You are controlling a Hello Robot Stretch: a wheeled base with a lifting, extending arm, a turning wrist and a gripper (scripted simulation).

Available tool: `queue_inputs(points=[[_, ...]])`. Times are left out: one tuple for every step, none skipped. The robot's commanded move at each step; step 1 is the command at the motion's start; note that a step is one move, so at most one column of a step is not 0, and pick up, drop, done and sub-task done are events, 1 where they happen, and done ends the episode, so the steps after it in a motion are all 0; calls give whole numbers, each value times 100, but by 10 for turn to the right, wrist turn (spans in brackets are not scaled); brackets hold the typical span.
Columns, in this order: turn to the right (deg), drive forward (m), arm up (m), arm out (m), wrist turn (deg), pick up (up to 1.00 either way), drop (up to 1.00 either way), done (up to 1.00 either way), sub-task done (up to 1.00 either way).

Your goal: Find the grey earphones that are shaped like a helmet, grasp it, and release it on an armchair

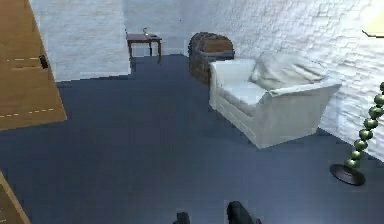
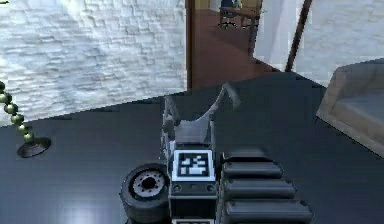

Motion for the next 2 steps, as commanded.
queue_inputs(points=[[0,100,0,0,0,0,0,0,0],[0,100,0,0,0,0,0,0,0]])
